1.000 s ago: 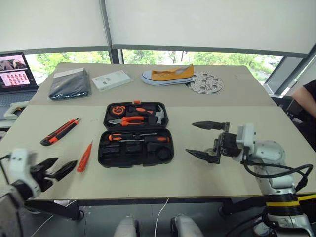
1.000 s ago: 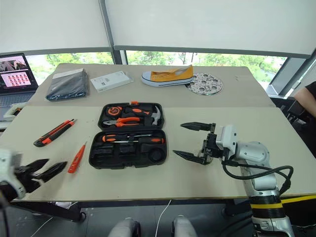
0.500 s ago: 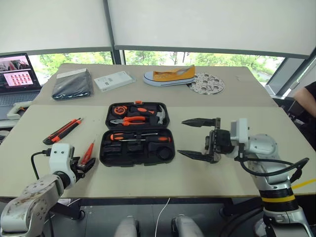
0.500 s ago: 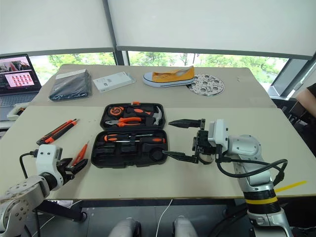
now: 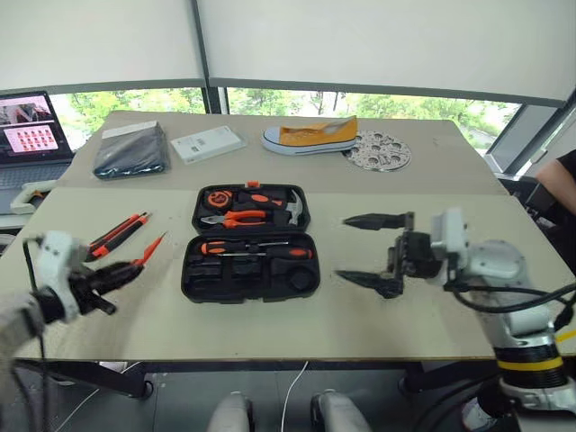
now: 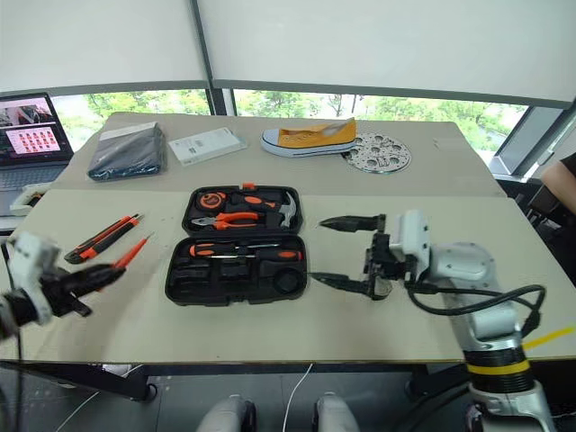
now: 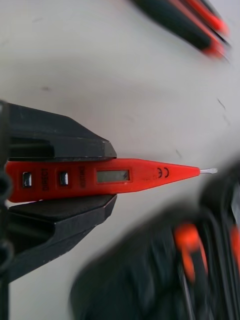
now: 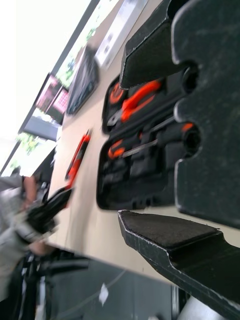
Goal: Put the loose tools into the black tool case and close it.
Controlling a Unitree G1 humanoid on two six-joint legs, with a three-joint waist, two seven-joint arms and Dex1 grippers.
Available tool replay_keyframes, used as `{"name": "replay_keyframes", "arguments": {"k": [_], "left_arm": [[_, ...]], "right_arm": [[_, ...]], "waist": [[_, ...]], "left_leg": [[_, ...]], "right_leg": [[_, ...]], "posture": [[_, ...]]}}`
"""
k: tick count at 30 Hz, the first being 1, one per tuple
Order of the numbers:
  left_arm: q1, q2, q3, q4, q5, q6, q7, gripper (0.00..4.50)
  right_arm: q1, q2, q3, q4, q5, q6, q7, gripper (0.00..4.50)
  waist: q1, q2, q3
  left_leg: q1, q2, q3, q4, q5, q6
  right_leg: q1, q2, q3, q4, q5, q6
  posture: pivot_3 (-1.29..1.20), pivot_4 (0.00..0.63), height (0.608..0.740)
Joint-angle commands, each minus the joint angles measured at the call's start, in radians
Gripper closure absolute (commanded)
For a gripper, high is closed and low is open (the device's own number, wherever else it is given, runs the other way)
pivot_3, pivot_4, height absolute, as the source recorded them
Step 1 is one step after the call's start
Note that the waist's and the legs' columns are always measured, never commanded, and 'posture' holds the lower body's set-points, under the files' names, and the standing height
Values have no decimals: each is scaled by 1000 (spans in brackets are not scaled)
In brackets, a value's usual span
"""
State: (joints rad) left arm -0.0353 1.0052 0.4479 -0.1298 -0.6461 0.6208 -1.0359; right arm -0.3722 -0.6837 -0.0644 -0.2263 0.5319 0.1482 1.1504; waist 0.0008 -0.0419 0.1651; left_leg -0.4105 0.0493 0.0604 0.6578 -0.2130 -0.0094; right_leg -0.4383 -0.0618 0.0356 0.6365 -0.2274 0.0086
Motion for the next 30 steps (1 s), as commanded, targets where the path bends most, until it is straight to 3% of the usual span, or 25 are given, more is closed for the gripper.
{"name": "replay_keyframes", "arguments": {"k": [1, 4, 9, 19, 26, 30], "left_arm": [[-103, 9, -157, 46, 57, -154, -189, 4016], [-304, -39, -380, 146, 212, -290, -267, 4016], [-485, -108, -541, 357, 371, -430, -318, 4016], [-645, -195, -647, 549, 513, -531, -355, 4016], [-644, -177, -687, 549, 564, -561, -430, 4016], [-640, -162, -690, 561, 606, -554, -396, 4016]], "right_arm": [[0, -39, -15, -18, -24, 9, -4, 0], [-19, -50, -3, -12, -36, 34, -22, 0], [-15, -46, 15, -26, -43, 40, -23, 0], [38, -31, 21, -66, -50, 31, -52, 0], [38, -28, 14, -65, -38, 42, -72, 0], [48, -30, 15, -65, -40, 37, -75, 0]], "waist": [[1, 1, 0], [7, 1, 0], [0, 0, 0], [-1, 0, 0], [-1, 0, 0], [-4, 0, 0]], "left_leg": [[-1, 0, 0, 0, 0, 0], [-4, 0, 0, -1, 0, 0], [-6, 1, 0, 0, -1, 2], [-9, 0, 0, 3, -2, 4], [-8, 0, 0, 3, -2, 4], [-8, 0, 0, 3, -2, 4]], "right_leg": [[0, 0, 0, -2, 0, 1], [0, 3, 0, -5, 4, 1], [-1, 5, 1, -6, 9, 6], [-1, 5, 1, -6, 9, 9], [0, 5, 1, -5, 9, 9], [0, 5, 2, -4, 9, 9]], "posture": [[0, 150, 740], [0, 150, 740], [0, 150, 740], [0, 150, 740], [0, 150, 740], [0, 150, 740]]}}
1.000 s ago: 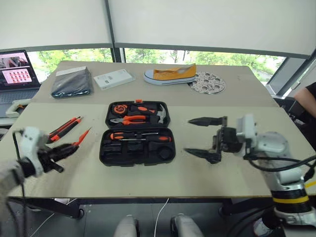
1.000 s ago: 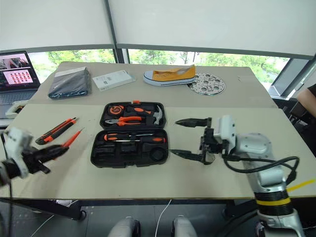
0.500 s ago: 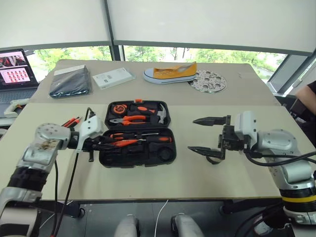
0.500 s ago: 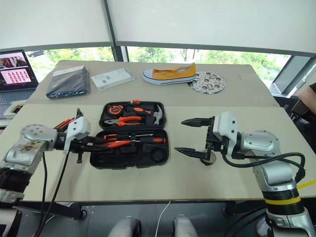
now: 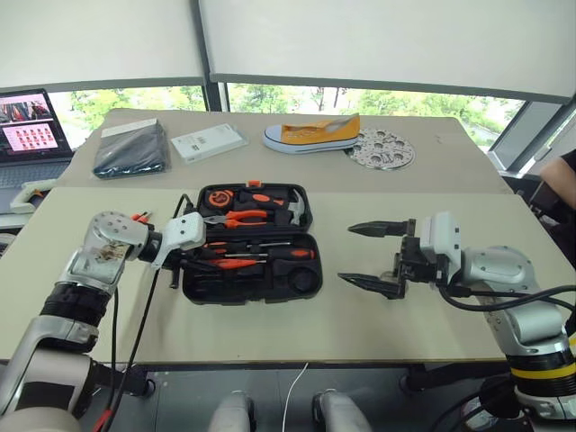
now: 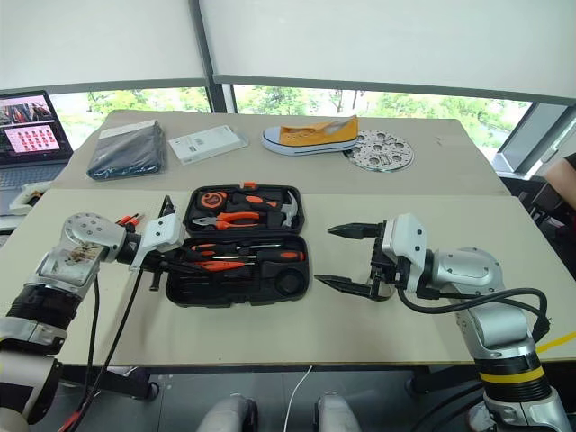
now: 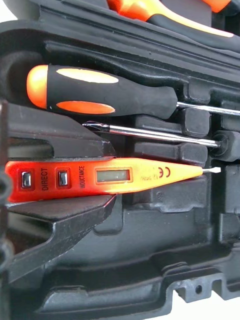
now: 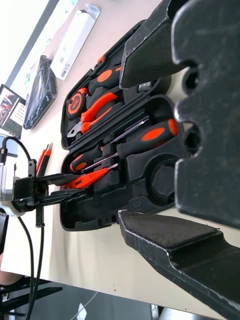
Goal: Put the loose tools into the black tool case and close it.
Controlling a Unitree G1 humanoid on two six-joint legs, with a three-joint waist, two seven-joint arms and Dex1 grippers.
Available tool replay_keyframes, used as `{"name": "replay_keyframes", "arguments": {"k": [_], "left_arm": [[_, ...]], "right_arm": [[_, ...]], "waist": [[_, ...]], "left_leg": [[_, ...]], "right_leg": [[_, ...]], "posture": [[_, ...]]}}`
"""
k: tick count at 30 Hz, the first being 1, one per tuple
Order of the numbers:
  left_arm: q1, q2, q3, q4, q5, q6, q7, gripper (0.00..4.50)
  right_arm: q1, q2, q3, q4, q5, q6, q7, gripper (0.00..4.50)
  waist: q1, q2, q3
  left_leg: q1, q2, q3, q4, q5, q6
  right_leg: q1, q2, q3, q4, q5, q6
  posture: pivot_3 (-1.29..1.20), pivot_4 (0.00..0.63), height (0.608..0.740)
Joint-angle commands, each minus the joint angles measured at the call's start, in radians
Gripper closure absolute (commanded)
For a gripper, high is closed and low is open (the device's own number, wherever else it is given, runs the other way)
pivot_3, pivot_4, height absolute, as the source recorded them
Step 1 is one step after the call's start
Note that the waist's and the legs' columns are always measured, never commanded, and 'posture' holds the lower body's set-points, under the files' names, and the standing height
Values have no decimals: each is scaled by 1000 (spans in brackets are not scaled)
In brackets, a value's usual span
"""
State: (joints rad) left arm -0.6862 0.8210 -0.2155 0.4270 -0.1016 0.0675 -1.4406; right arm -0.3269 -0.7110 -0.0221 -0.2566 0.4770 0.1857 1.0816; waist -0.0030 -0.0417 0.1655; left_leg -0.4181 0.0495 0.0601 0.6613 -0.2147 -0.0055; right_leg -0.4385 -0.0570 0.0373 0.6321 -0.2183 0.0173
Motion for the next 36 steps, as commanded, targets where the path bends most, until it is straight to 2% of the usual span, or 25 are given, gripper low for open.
{"name": "replay_keyframes", "arguments": {"k": [1, 6, 8, 14, 16, 17, 18, 21, 25, 27, 30, 31, 32, 34, 36], "left_arm": [[11, 27, -31, 5, 75, 5, 18, 4016], [18, 42, -45, -8, 124, 19, 39, 4016], [19, 70, -73, 3, 175, -30, 30, 4016], [31, 47, -50, 14, 147, -7, 53, 4016], [43, 31, -30, 11, 119, 1, 64, 3007], [47, 14, -4, 11, 85, -2, 70, 2797], [47, -5, 30, 12, 41, -11, 68, 2302], [46, -30, 110, 2, -55, -20, 38, 1328], [62, -33, 182, -14, -152, -28, -4, 1328], [75, -49, 229, -25, -201, 6, 19, 1328], [99, -94, 269, 0, -224, -37, 58, 1328], [103, -104, 276, 7, -226, -49, 64, 1841], [107, -112, 278, 15, -222, -60, 71, 1960], [113, -126, 275, 44, -201, -109, 86, 2786], [116, -131, 267, 65, -187, -137, 90, 3417]], "right_arm": [[5, -3, -27, -36, 14, -1, -7, 0], [9, -5, -26, -35, 16, -1, -5, 0], [3, -8, -25, -29, 15, 0, 1, 0], [-8, -8, -23, -13, 12, -3, 10, 0], [-7, -7, -22, -12, 11, -2, 11, 0], [-5, -8, -22, -12, 12, -1, 12, 0], [-4, -9, -22, -11, 12, -1, 14, 0], [0, -13, -26, -12, 15, 2, 18, 0], [4, -15, -31, -12, 15, 4, 18, 0], [2, -12, -32, -10, 14, 4, 14, 0], [0, -6, -30, -10, 14, 7, 6, 0], [0, -4, -29, -11, 14, 8, 4, 0], [1, -4, -27, -12, 15, 9, 4, 0], [3, -2, -23, -14, 15, 9, 4, 0], [3, -1, -20, -14, 14, 9, 2, 0]], "waist": [[0, 0, 0], [-5, 0, 0], [-10, 0, 0], [-19, 0, 0], [-19, 0, 0], [-20, 0, -1], [-20, 0, -1], [-13, 0, 0], [-10, 0, 0], [-11, 0, 0], [-10, 0, 0], [-10, 0, 0], [-10, 0, 0], [-10, 0, 0], [-10, 0, 0]], "left_leg": [[0, 0, 0, 0, 0, 0], [3, 0, 0, 0, 0, 0], [4, 0, 0, 0, 0, 0], [14, 0, 0, 0, 0, 0], [15, 0, 0, 0, 0, 0], [16, 0, 0, 0, 0, 0], [17, 0, 0, 0, 0, 0], [16, 0, 0, 0, 0, 0], [9, 0, 0, 1, 0, 0], [8, 0, 0, 1, 0, 0], [8, 0, 0, 1, 0, 0], [8, 0, 0, 1, 0, 0], [8, 0, 0, 1, 0, 0], [8, 0, 0, 1, 0, 0], [8, 0, 0, 2, 0, 0]], "right_leg": [[0, 0, 0, 0, 0, 0], [2, 0, 0, 1, -1, 2], [3, 0, 1, 2, -2, 3], [7, 2, 4, 9, -5, 4], [7, 2, 4, 10, -6, 4], [8, 3, 5, 11, -6, 4], [8, 3, 5, 11, -6, 4], [8, 3, 5, 11, -6, 4], [3, 2, 5, 10, -4, 1], [2, 2, 5, 10, -3, 0], [2, 2, 5, 10, -3, 0], [2, 1, 5, 10, -3, 0], [2, 1, 4, 10, -3, 0], [2, 1, 4, 10, -3, 0], [2, 2, 4, 10, -3, 0]], "posture": [[0, 150, 740], [0, 150, 740], [0, 150, 740], [0, 150, 740], [0, 150, 740], [0, 150, 740], [0, 150, 740], [0, 150, 740], [0, 150, 740], [0, 150, 740], [0, 150, 740], [0, 150, 740], [0, 150, 740], [0, 150, 740], [0, 150, 740]]}}
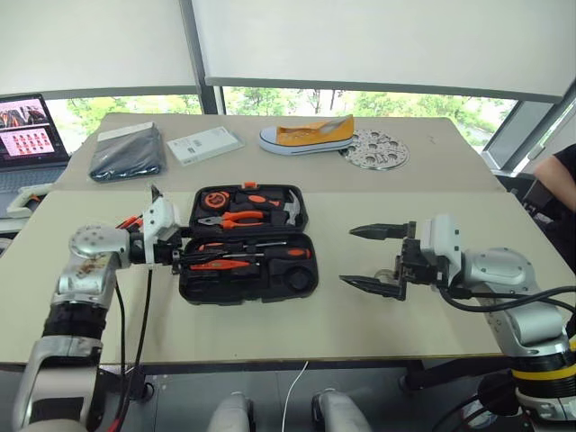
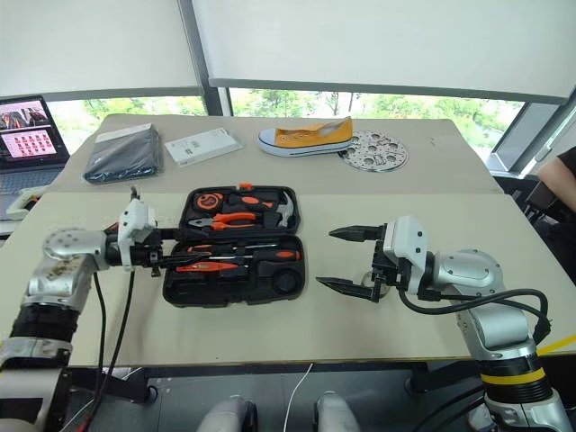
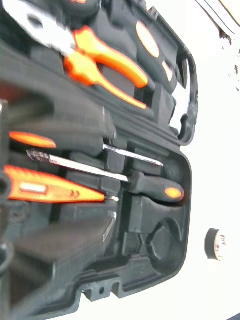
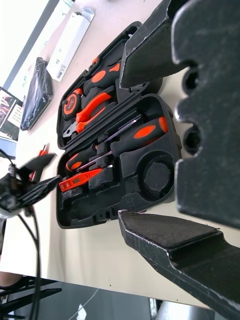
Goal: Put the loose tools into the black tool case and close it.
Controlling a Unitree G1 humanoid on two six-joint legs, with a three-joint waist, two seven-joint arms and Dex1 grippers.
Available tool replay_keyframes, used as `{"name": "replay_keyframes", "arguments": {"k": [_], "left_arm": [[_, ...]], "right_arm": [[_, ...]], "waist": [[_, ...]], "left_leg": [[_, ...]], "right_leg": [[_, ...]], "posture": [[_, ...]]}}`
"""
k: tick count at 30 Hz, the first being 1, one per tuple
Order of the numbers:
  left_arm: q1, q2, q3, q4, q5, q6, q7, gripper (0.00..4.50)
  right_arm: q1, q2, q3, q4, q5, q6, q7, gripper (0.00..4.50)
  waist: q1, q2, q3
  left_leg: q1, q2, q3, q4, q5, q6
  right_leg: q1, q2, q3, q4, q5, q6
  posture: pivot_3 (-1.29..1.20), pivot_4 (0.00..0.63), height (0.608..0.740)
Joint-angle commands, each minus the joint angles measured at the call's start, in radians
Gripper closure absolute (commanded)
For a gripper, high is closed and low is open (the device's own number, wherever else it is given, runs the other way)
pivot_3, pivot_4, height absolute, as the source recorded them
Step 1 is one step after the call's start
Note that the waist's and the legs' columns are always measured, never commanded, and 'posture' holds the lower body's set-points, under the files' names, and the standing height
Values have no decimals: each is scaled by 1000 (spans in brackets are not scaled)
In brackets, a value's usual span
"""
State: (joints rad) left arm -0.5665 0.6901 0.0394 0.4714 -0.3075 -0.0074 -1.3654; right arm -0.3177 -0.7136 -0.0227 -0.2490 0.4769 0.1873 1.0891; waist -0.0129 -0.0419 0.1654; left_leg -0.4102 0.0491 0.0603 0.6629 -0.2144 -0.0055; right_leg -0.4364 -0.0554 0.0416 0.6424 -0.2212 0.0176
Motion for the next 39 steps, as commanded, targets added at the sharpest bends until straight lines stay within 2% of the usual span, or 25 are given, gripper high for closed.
{"name": "replay_keyframes", "arguments": {"k": [1, 3, 17, 20, 22, 24, 26, 27, 28, 31, 32, 33, 34, 37, 38, 39], "left_arm": [[5, 1, 3, 31, 29, -73, 11, 3831], [16, 6, -12, 62, 58, -110, 15, 4446], [53, 7, -60, 138, 149, -178, 47, 4446], [79, 3, -15, 94, 99, -172, 72, 4446], [129, -1, 77, -4, -32, -69, 80, 4446], [181, 5, 150, -91, -107, 30, 135, 4446], [300, 26, 245, -187, -164, 90, 183, 3943], [361, 30, 295, -233, -187, 110, 210, 3890], [418, 28, 347, -270, -202, 116, 244, 3412], [568, -8, 498, -342, -239, 118, 357, 2436], [600, -19, 534, -354, -251, 122, 388, 2208], [637, -34, 576, -355, -257, 116, 422, 1717], [667, -46, 611, -353, -262, 109, 445, 1478], [765, -85, 725, -340, -284, 96, 518, 369], [787, -97, 757, -343, -296, 99, 541, 98], [805, -104, 780, -344, -303, 99, 555, 98]], "right_arm": [[-7, 3, -19, -22, 14, 7, -8, 0], [-7, 5, -19, -24, 14, 8, -12, 0], [29, 11, -21, -56, 14, 14, -47, 0], [35, 20, -26, -57, 15, 9, -52, 0], [42, 53, -50, -48, 33, -26, -65, 0], [49, 83, -76, -37, 37, -60, -83, 0], [80, 103, -84, -20, 12, -130, -70, 0], [99, 116, -91, -14, 26, -155, -49, 0], [118, 137, -103, -5, 40, -196, -34, 0], [164, 161, -114, 23, 38, -260, -12, 0], [172, 168, -115, 30, 38, -269, -10, 0], [184, 174, -117, 29, 60, -263, 2, 0], [194, 182, -119, 31, 72, -274, 9, 0], [222, 205, -115, 28, 82, -291, 13, 0], [229, 210, -112, 24, 81, -294, 10, 0], [232, 217, -110, 22, 77, -305, 8, 0]], "waist": [[0, 0, 0], [-1, 0, 0], [0, 0, 0], [-1, 0, 0], [-4, 0, 0], [-8, 0, 0], [-7, 0, 0], [-10, 0, 0], [-12, 0, 0], [-10, 0, 0], [-8, 0, 0], [-5, 0, 0], [-2, 0, 0], [1, -1, -1], [0, -2, -1], [0, -2, -1]], "left_leg": [[0, 0, 0, 0, 0, 0], [0, 0, 0, 0, 0, 0], [5, 0, 0, 0, 0, 0], [8, 0, 0, 0, 0, 0], [10, 1, 0, 0, 0, 0], [9, 2, 0, 0, 0, 0], [7, 2, 0, 0, 0, 0], [6, 2, 0, 0, 0, 0], [7, 2, 0, 0, 0, 0], [7, 2, 0, -1, -1, 0], [7, 2, 0, -1, -1, 0], [7, 2, 0, -1, -1, 0], [8, 2, 0, -1, -1, 0], [12, 2, 0, -1, -1, 0], [12, 2, 0, -1, -1, 0], [12, 2, 0, -1, -1, 0]], "right_leg": [[0, 0, 0, 0, 0, 0], [0, 0, 0, 0, 0, 0], [5, 0, 0, 0, -1, 1], [8, 0, 0, 0, -1, 2], [9, 0, 0, 0, -2, 3], [9, 0, 0, -1, -2, 2], [7, 0, 0, 0, -2, 2], [6, 0, -1, 0, -2, 2], [6, 0, 0, -1, -2, 2], [7, -1, 0, -1, -1, 1], [6, -2, 0, -1, -1, 1], [7, -3, -1, -2, -1, 1], [8, -3, -1, -2, -1, 2], [11, -4, -1, -2, -4, 4], [11, -4, -2, -2, -6, 1], [11, -4, -2, -2, -7, -1]], "posture": [[0, 150, 740], [0, 150, 740], [0, 150, 740], [0, 150, 740], [0, 150, 740], [0, 150, 740], [0, 150, 740], [0, 150, 740], [0, 150, 740], [0, 150, 740], [0, 150, 740], [0, 150, 740], [0, 150, 740], [0, 150, 740], [0, 150, 740], [0, 150, 740]]}}
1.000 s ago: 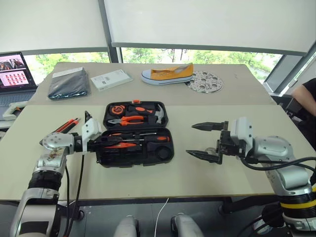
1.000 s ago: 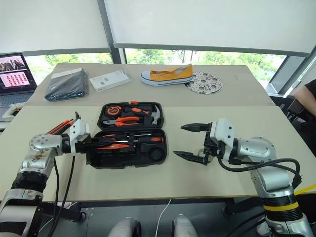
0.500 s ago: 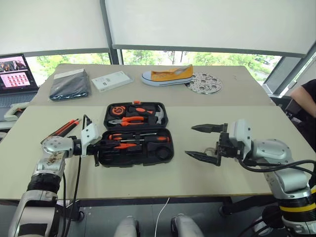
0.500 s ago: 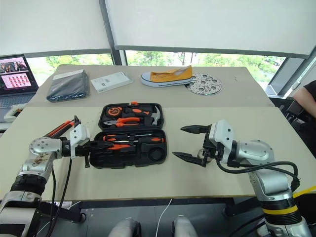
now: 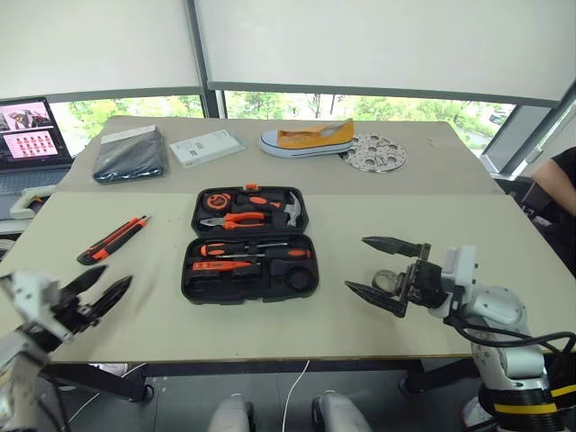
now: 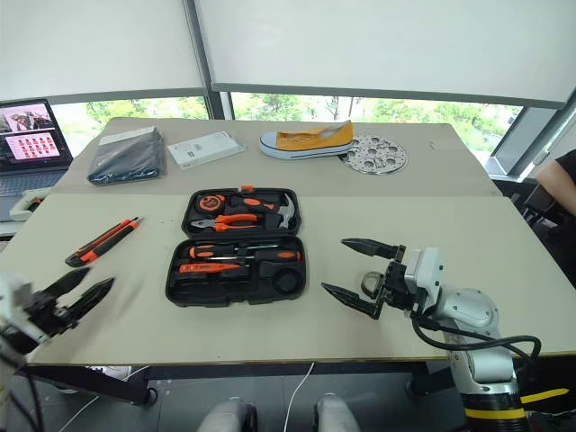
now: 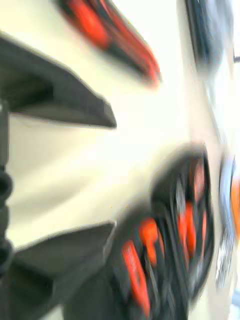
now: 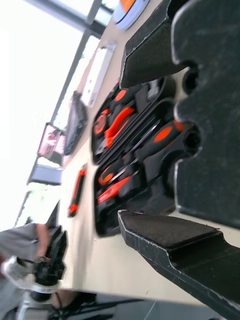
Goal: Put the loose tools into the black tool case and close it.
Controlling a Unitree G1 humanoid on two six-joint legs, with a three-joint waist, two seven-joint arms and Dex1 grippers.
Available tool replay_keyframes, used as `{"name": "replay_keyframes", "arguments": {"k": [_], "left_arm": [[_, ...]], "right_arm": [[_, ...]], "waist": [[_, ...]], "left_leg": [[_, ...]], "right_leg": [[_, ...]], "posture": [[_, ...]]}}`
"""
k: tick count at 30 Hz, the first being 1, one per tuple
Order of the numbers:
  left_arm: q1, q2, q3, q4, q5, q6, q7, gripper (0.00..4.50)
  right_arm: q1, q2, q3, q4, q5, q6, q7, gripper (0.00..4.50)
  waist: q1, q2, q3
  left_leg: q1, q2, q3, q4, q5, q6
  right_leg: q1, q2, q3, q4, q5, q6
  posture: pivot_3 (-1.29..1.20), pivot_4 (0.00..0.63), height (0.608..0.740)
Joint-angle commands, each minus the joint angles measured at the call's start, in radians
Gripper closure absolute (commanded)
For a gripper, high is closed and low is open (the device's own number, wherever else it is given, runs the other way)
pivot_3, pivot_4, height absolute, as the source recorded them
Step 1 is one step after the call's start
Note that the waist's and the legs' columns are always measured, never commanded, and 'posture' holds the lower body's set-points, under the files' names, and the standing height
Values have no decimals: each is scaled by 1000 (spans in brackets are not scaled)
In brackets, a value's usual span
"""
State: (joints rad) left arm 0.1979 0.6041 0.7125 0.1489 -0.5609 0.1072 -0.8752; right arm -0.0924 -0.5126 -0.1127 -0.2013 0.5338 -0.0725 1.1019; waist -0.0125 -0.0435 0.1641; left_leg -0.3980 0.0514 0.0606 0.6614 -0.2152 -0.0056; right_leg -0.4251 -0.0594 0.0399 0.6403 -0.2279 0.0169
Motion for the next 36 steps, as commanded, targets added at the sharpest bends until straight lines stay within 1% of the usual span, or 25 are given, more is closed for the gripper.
{"name": "replay_keyframes", "arguments": {"k": [1, 5, 6, 8, 10, 13, 15, 17, 19, 20, 21, 22, 25, 30, 34, 36], "left_arm": [[59, -26, 136, -18, -58, -12, 83, 98], [105, -36, 192, 10, -74, 8, 142, 98], [99, -29, 186, 13, -67, 15, 161, 98], [81, 4, 152, 24, -28, 21, 182, 98], [4, 69, 116, 59, 2, 59, 223, 98], [-125, 170, 31, 116, 27, 149, 223, 98], [-227, 232, -57, 168, 55, 195, 186, 98], [-375, 289, -176, 256, 94, 267, 142, 98], [-495, 321, -275, 357, 139, 316, 100, 98], [-548, 329, -319, 412, 171, 312, 83, 98], [-600, 334, -358, 470, 202, 302, 72, 98], [-662, 334, -394, 536, 235, 287, 70, 98], [-840, 318, -478, 737, 328, 227, 93, 98], [-1020, 284, -542, 953, 423, 136, 159, 98], [-1080, 272, -576, 1047, 471, 165, 130, 98], [-1083, 275, -590, 1073, 491, 188, 118, 621]], "right_arm": [[11, 24, -17, -34, 21, -45, -13, 0], [27, 49, -4, -72, 8, -52, -44, 0], [30, 52, -2, -80, 6, -50, -53, 0], [32, 56, 0, -89, 2, -46, -68, 0], [29, 57, 6, -100, -1, -33, -88, 0], [18, 53, 17, -110, 3, -14, -110, 0], [6, 50, 23, -108, 2, -6, -121, 0], [-11, 44, 27, -104, -2, 2, -128, 0], [-24, 40, 30, -104, -5, 9, -135, 0], [-29, 38, 31, -105, -6, 13, -138, 0], [-34, 37, 32, -106, -7, 17, -141, 0], [-38, 36, 33, -108, -8, 20, -143, 0], [-43, 29, 31, -117, -6, 30, -152, 0], [-22, 13, 19, -146, 4, 45, -170, 0], [1, 2, 10, -164, 8, 50, -176, 0], [6, -1, 8, -170, 10, 53, -177, 0]], "waist": [[1, 0, 0], [1, -1, -1], [2, -1, -1], [5, -2, -1], [9, -3, -2], [23, -7, -4], [22, -8, -5], [22, -8, -5], [21, -8, -5], [20, -8, -5], [16, -8, -5], [11, -9, -5], [-1, -9, -5], [-1, -10, -6], [-1, -10, -6], [-3, -10, -6]], "left_leg": [[0, 0, 0, 0, 0, 0], [0, 1, 0, 0, -1, -2], [0, 1, 0, 0, -3, -5], [0, 0, 0, 0, -3, -5], [0, 0, 0, 0, -3, -6], [-1, 1, 0, 0, -4, -8], [-1, 1, 0, 0, -4, -9], [-1, 0, 0, 0, -4, -9], [-1, 0, 1, 0, -3, -8], [-1, 0, 1, 0, -1, -4], [-1, 0, 1, -1, 0, -2], [-1, 0, 1, -1, 0, -2], [-4, 0, 0, -2, -1, -3], [-8, 0, -1, -2, -2, -3], [-9, -2, -1, -2, -2, -3], [-9, -2, -1, -2, -2, -3]], "right_leg": [[0, 0, 0, 0, 0, 0], [0, 0, 0, 0, -1, -2], [0, 0, 0, 0, -1, -2], [0, -1, -1, 0, -1, -2], [0, -1, -2, 0, -1, -2], [-1, 0, -5, 1, -1, -2], [-1, 0, -5, 0, -1, -3], [-1, -1, -5, 0, -1, -3], [-1, -1, -5, 0, 0, -3], [-1, 0, -5, 0, 0, -3], [-1, 0, -6, 0, 2, 1], [-1, 0, -6, 0, 2, 2], [-2, 2, -6, 1, 3, -3], [-6, 2, -5, 0, 3, -3], [-6, 1, -6, 0, 3, -2], [-6, 1, -5, 0, 3, -2]], "posture": [[0, 150, 740], [0, 150, 740], [0, 150, 740], [0, 150, 740], [0, 150, 740], [0, 150, 740], [0, 150, 740], [0, 150, 740], [0, 150, 740], [0, 150, 740], [0, 150, 740], [0, 150, 740], [0, 150, 740], [0, 150, 740], [0, 150, 740], [0, 150, 740]]}}
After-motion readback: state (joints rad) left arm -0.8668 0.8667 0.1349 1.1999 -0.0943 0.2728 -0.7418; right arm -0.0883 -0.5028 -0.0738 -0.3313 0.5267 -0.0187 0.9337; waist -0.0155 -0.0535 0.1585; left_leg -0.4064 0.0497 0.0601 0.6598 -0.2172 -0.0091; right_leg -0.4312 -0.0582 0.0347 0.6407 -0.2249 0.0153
